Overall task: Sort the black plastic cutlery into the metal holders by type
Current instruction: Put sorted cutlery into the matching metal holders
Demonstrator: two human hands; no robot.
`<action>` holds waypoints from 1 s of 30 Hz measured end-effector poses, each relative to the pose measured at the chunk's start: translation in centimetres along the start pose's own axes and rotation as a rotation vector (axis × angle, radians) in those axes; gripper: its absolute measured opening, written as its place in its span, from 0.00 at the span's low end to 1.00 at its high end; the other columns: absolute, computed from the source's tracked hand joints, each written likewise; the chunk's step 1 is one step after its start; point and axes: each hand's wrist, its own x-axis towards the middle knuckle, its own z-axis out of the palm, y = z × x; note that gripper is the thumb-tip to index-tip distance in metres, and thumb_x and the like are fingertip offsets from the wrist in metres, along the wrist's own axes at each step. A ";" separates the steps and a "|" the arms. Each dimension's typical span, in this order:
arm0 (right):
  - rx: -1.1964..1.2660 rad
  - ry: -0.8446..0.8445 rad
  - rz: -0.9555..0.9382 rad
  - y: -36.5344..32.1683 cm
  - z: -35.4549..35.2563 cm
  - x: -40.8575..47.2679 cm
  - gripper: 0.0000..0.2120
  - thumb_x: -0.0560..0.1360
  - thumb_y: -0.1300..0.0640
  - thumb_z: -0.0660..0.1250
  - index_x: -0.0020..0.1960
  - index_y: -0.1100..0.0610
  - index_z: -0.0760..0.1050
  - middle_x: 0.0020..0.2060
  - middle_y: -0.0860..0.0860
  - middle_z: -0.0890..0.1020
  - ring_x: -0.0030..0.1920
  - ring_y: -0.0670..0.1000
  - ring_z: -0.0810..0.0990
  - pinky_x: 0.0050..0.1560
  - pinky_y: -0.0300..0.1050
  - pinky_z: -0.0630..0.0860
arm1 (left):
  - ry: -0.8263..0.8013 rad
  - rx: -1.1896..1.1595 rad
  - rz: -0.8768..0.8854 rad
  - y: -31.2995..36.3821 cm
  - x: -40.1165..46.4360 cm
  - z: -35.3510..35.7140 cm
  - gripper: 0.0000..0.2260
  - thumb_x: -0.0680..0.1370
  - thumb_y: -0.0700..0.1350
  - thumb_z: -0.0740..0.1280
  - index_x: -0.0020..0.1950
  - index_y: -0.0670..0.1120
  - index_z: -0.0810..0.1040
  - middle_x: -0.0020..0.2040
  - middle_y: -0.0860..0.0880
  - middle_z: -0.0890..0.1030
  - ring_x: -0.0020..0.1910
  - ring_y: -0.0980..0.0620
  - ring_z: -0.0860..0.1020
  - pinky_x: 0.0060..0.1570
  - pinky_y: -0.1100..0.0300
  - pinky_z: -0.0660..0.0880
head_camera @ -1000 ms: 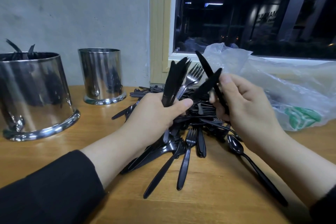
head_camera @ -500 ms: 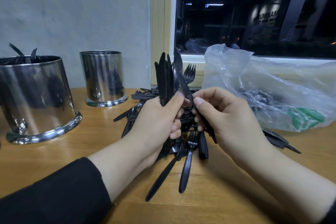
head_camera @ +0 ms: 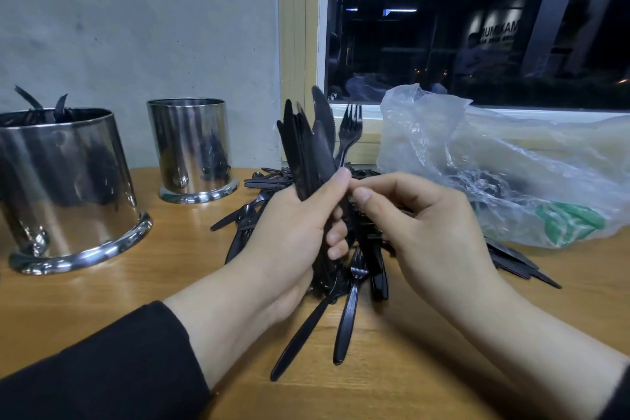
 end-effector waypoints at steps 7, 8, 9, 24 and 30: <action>0.094 0.079 0.199 0.4 -1.4 1.4 0.12 0.80 0.42 0.63 0.49 0.49 0.79 0.32 0.48 0.75 0.32 0.48 0.71 0.33 0.47 0.70 | -0.185 0.009 -0.125 0.7 -0.4 -0.2 0.16 0.83 0.53 0.63 0.37 0.49 0.72 0.35 0.50 0.67 0.30 0.52 0.63 0.28 0.59 0.62; 0.110 0.061 0.217 0.4 -1.5 1.5 0.14 0.81 0.42 0.62 0.47 0.51 0.77 0.32 0.49 0.74 0.31 0.48 0.71 0.32 0.46 0.69 | -0.226 0.007 -0.151 0.8 -0.5 -0.1 0.17 0.83 0.54 0.63 0.37 0.49 0.71 0.35 0.50 0.67 0.30 0.52 0.62 0.29 0.58 0.61; 0.110 0.049 0.222 0.4 -1.6 1.5 0.16 0.81 0.42 0.61 0.43 0.53 0.75 0.32 0.50 0.73 0.30 0.49 0.70 0.31 0.45 0.68 | -0.264 0.012 -0.179 0.8 -0.7 0.0 0.17 0.83 0.54 0.63 0.36 0.49 0.70 0.35 0.50 0.67 0.31 0.52 0.62 0.30 0.58 0.61; 0.124 0.084 0.137 0.6 -2.4 1.9 0.17 0.83 0.48 0.62 0.36 0.50 0.68 0.28 0.51 0.67 0.29 0.52 0.65 0.33 0.53 0.62 | -0.311 0.286 -0.055 0.4 -0.7 -0.3 0.19 0.82 0.58 0.64 0.37 0.47 0.70 0.45 0.45 0.81 0.31 0.45 0.72 0.32 0.55 0.72; -0.037 0.055 0.069 -0.8 -1.8 2.8 0.16 0.81 0.44 0.61 0.37 0.48 0.73 0.24 0.47 0.70 0.26 0.47 0.67 0.28 0.43 0.65 | -0.207 0.343 0.007 1.7 -0.5 -0.8 0.17 0.85 0.52 0.61 0.41 0.43 0.75 0.29 0.53 0.77 0.25 0.53 0.63 0.28 0.56 0.59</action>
